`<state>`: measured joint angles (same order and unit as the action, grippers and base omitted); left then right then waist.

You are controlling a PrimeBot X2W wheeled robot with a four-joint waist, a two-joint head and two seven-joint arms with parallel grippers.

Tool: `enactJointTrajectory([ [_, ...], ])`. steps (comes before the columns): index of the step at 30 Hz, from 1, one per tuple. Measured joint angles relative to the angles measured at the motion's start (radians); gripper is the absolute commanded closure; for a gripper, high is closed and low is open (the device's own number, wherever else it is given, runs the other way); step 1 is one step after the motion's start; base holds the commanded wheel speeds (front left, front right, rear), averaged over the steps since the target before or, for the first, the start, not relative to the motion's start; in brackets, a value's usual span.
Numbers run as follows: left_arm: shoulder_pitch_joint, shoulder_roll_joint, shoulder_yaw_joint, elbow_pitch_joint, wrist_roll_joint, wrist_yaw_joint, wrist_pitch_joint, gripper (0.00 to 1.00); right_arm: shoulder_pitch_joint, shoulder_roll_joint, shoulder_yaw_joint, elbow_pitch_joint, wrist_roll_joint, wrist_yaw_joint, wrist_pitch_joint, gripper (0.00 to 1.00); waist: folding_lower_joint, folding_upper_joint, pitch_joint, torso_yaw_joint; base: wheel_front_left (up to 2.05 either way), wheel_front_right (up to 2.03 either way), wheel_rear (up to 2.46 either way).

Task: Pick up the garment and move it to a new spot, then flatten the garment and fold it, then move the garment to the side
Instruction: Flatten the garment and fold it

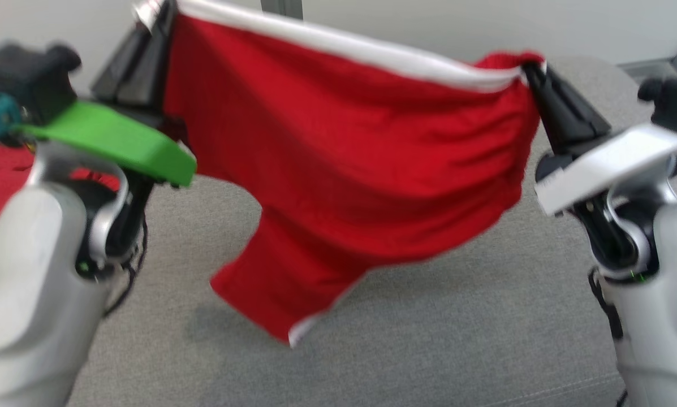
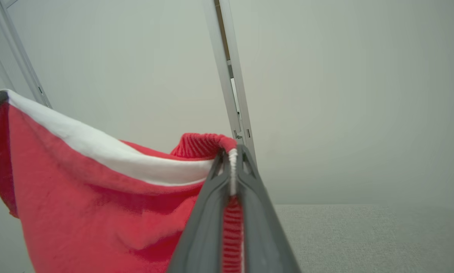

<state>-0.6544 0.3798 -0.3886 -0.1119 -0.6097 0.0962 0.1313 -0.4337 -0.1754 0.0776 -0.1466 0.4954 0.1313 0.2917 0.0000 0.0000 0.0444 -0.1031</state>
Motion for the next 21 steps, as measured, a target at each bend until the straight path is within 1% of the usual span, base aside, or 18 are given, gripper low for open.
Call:
enactJointTrajectory([
  [2, -0.125, -0.005, 0.01, 0.101, 0.009, -0.018, -0.001, 1.0, -0.138, 0.042, -0.016, 0.118, 0.005, 0.0, -0.027, 1.0, 0.0, 0.0, 0.031, -0.003, 0.0, 0.0, 0.0],
  [6, -0.398, -0.018, 0.034, 0.31, 0.066, -0.04, -0.056, 1.0, -0.431, 0.096, -0.06, 0.364, -0.013, 0.0, -0.111, 1.0, 0.0, 0.0, 0.1, -0.014, 0.0, 0.0, 0.0],
  [8, -0.502, -0.034, 0.037, 0.388, 0.081, -0.045, -0.084, 1.0, -0.545, 0.109, -0.078, 0.458, -0.04, 0.001, -0.166, 1.0, 0.0, 0.0, 0.133, -0.02, 0.0, 0.0, 0.0],
  [10, -0.58, -0.062, 0.033, 0.465, 0.091, -0.056, -0.112, 1.0, -0.642, 0.113, -0.084, 0.556, -0.077, 0.001, -0.223, 1.0, 0.0, 0.0, 0.171, -0.026, 0.0, 0.0, 0.0],
  [12, -0.61, -0.085, 0.027, 0.523, 0.092, -0.069, -0.142, 1.0, -0.684, 0.117, -0.078, 0.639, -0.099, 0.0, -0.269, 1.0, 0.0, 0.0, 0.206, -0.029, 0.0, 0.0, 0.0],
  [15, -0.596, -0.113, 0.012, 0.603, 0.085, -0.096, -0.181, 1.0, -0.69, 0.123, -0.053, 0.768, -0.106, 0.0, -0.343, 1.0, 0.0001, 0.0, 0.262, -0.03, 0.0, 0.0, 0.0],
  [21, -0.448, -0.149, -0.016, 0.699, 0.05, -0.15, -0.259, 1.0, -0.644, 0.126, 0.026, 0.984, -0.067, 0.0, -0.478, 1.0, 0.0002, 0.0, 0.364, -0.02, 0.0, 0.0, 0.0],
])
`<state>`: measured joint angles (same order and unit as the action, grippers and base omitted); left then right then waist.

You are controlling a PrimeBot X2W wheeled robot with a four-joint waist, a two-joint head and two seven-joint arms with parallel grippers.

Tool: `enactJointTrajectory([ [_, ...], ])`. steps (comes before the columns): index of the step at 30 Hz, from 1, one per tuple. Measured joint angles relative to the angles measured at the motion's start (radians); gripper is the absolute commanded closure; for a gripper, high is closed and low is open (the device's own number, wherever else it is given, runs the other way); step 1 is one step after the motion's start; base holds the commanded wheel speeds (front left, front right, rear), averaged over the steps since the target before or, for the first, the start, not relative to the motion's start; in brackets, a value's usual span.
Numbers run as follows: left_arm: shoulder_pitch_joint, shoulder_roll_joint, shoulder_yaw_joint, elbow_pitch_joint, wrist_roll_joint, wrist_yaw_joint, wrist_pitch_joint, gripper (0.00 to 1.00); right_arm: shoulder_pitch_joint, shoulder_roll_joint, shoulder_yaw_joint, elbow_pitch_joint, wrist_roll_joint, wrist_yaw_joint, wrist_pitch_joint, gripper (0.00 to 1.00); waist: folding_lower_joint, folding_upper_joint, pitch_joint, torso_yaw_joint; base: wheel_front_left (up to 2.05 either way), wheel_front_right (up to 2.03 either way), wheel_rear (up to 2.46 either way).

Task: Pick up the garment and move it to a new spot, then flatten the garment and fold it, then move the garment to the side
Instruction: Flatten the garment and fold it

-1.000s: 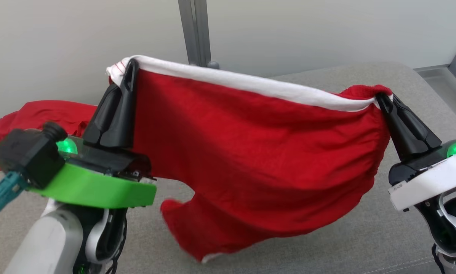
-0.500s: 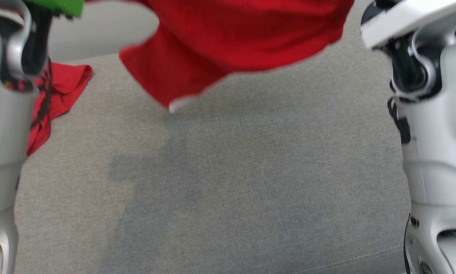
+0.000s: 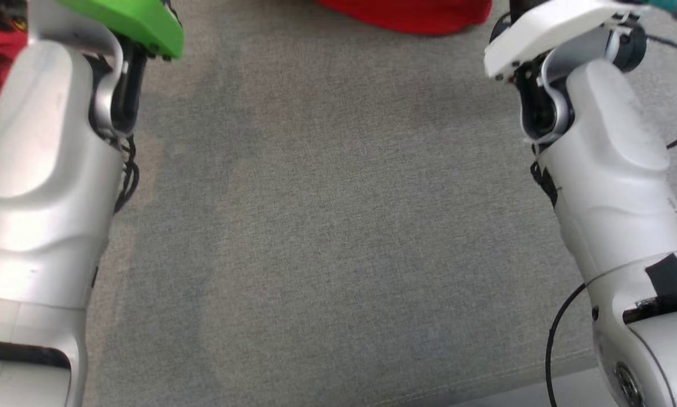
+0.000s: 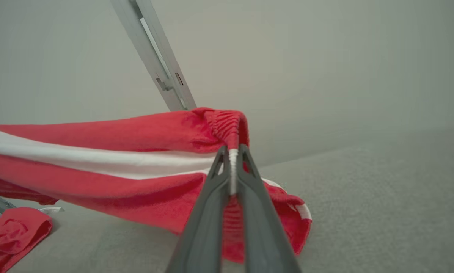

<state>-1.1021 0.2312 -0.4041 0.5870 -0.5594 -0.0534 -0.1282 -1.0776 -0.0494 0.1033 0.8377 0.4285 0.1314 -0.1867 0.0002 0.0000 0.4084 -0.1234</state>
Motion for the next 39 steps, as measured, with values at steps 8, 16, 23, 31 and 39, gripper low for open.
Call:
enactJointTrajectory([
  [8, 0.188, 0.013, 0.008, -0.091, -0.051, -0.036, -0.091, 1.0, 0.12, -0.01, 0.135, -0.02, 0.107, 0.0, -0.068, 1.0, 0.0, 0.0, 0.065, 0.024, 0.0, 0.0, 0.0],
  [16, 0.467, 0.056, 0.044, -0.39, -0.071, -0.013, -0.122, 1.0, 0.383, -0.098, 0.147, -0.371, 0.139, 0.0, -0.076, 1.0, -0.0001, 0.0, 0.009, 0.029, 0.0, 0.0, 0.0],
  [23, 0.767, 0.065, 0.055, -0.698, -0.062, 0.066, -0.13, 1.0, 0.668, -0.142, 0.147, -0.661, 0.116, 0.0, -0.076, 1.0, -0.0002, 0.0, -0.089, 0.027, 0.0, 0.0, 0.0],
  [31, 1.075, 0.104, 0.043, -0.981, -0.064, 0.169, -0.095, 1.0, 0.986, -0.155, 0.101, -0.932, 0.11, 0.0, -0.006, 1.0, -0.0002, 0.0, -0.207, 0.026, 0.0, 0.0, 0.0],
  [39, 1.198, 0.14, 0.048, -1.0, -0.11, 0.195, -0.044, 1.0, 1.19, -0.085, 0.079, -1.018, 0.107, -0.001, 0.108, 1.0, -0.0002, 0.0, -0.254, 0.016, 0.0, 0.0, 0.0],
])
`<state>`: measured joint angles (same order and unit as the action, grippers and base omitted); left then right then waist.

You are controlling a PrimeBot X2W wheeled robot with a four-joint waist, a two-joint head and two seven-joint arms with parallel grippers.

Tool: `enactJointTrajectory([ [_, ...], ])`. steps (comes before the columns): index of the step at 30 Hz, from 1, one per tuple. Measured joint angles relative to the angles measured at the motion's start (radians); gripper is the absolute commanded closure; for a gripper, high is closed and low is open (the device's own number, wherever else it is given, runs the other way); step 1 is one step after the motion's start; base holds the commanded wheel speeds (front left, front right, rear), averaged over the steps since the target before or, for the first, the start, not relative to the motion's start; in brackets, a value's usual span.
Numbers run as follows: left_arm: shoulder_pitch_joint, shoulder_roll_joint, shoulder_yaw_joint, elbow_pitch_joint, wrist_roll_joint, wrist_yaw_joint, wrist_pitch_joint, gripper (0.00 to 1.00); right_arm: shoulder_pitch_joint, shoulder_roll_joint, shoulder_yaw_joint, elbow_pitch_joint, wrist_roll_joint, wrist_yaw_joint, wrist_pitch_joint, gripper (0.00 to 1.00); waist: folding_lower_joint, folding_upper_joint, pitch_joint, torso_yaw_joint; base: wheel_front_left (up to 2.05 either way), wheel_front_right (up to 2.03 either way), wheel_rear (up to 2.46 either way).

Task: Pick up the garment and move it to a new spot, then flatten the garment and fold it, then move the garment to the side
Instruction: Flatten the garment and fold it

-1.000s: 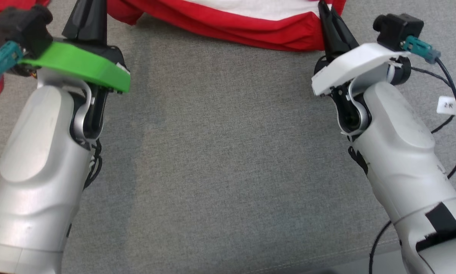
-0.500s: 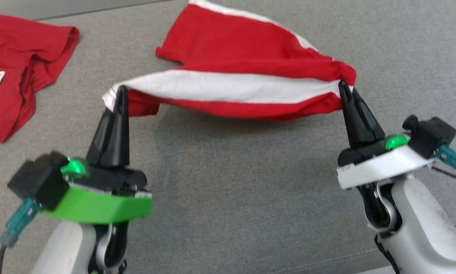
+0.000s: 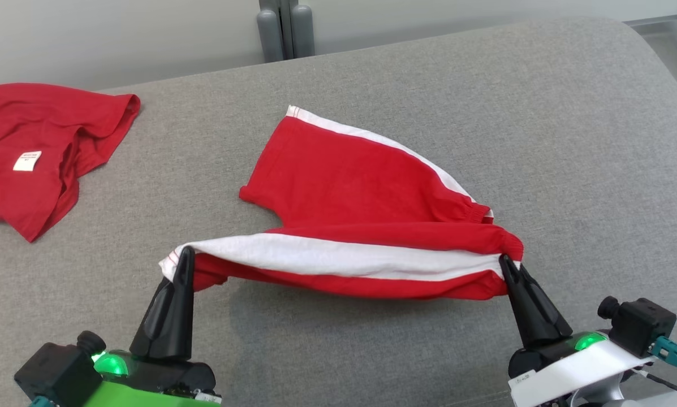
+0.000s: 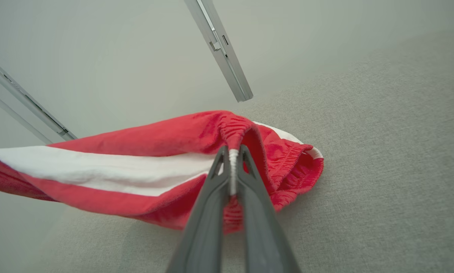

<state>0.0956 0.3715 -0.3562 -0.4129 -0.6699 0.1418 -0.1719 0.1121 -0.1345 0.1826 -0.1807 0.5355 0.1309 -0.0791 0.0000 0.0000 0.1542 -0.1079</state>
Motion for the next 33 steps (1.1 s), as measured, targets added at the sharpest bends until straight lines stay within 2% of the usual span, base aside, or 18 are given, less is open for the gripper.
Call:
enactJointTrajectory([
  [6, -0.058, -0.001, -0.01, 0.116, -0.029, -0.047, 0.018, 1.0, -0.025, 0.025, 0.029, 0.086, 0.018, 0.0, -0.01, 1.0, 0.0, 0.0, 0.034, -0.019, 0.0, 0.0, 0.0],
  [15, -0.377, -0.014, -0.065, 0.338, -0.005, -0.152, 0.087, 1.0, -0.172, 0.061, 0.058, 0.242, 0.057, 0.0, -0.106, 1.0, 0.0, 0.0, 0.118, -0.05, 0.0, 0.0, 0.0],
  [25, -0.713, -0.072, -0.07, 0.654, 0.015, -0.202, 0.096, 1.0, -0.33, 0.083, 0.068, 0.383, 0.157, 0.0, -0.18, 1.0, 0.0, 0.0, 0.235, -0.102, 0.0, 0.0, 0.0],
  [33, -0.893, -0.09, -0.096, 0.875, 0.049, -0.23, 0.098, 1.0, -0.386, 0.084, 0.056, 0.371, 0.216, 0.0, -0.183, 1.0, 0.0, 0.0, 0.315, -0.15, 0.0, 0.0, 0.0],
])
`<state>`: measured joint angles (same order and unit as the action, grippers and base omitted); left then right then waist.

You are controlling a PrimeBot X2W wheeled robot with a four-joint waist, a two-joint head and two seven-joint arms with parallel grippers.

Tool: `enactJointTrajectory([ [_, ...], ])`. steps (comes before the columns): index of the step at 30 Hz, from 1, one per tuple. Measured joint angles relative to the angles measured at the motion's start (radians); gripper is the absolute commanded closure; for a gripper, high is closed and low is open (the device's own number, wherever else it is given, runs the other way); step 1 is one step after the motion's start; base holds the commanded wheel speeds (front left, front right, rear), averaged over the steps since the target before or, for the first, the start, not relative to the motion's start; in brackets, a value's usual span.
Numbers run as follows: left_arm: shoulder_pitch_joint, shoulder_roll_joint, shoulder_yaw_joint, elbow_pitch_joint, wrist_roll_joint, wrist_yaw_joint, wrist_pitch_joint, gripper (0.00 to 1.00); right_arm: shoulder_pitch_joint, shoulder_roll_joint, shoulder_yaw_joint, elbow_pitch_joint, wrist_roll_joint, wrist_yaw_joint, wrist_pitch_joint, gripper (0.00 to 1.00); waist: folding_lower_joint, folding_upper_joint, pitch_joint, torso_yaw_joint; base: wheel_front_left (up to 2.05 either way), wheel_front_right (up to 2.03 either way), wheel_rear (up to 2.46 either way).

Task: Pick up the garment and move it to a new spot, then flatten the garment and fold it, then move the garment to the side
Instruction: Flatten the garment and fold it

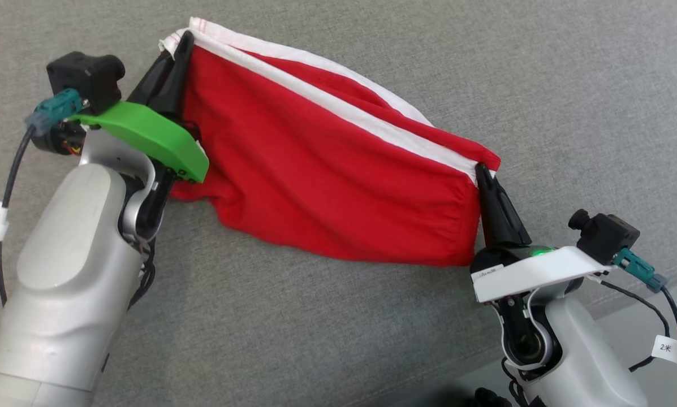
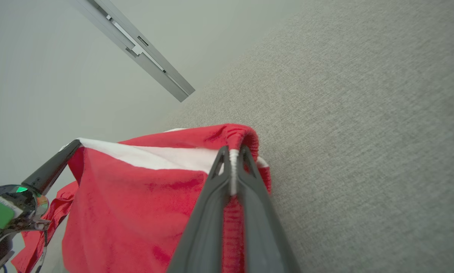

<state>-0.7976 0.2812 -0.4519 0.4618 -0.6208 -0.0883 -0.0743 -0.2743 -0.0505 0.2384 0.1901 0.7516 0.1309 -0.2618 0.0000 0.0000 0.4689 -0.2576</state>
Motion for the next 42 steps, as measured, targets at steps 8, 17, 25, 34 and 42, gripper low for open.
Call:
enactJointTrajectory([
  [8, -0.117, 0.0, -0.028, 0.162, 0.025, -0.01, 0.004, 1.0, -0.034, 0.001, 0.009, -0.002, 0.03, 0.0, 0.0, 1.0, 0.0, 0.0, 0.046, -0.041, 0.0, 0.0, 0.0],
  [17, -0.179, -0.024, -0.043, 0.279, 0.041, -0.013, -0.028, 0.0, -0.055, 0.001, 0.018, 0.004, 0.03, 0.0, 0.0, 0.07, 0.0, 0.0, 0.051, -0.047, 0.0, 0.0, 0.0],
  [25, -0.196, -0.054, -0.063, 0.351, 0.046, -0.017, -0.069, 0.0, -0.055, 0.001, 0.006, 0.008, 0.007, 0.0, 0.0, 0.0, 0.0, 0.0, 0.029, -0.035, 0.0, 0.0, 0.0],
  [34, -0.111, -0.053, -0.073, 0.377, 0.02, -0.013, -0.054, 0.0, 0.009, 0.001, -0.097, 0.021, -0.164, 0.0, -0.001, 0.0, 0.0, 0.0, -0.043, -0.011, 0.0, 0.0, 0.0],
  [42, -0.02, -0.042, -0.094, 0.38, -0.011, 0.017, 0.102, 0.0, 0.065, 0.001, -0.178, -0.002, -0.315, 0.0, -0.001, 0.0, 0.0, 0.0, -0.13, 0.015, 0.0, 0.0, 0.0],
])
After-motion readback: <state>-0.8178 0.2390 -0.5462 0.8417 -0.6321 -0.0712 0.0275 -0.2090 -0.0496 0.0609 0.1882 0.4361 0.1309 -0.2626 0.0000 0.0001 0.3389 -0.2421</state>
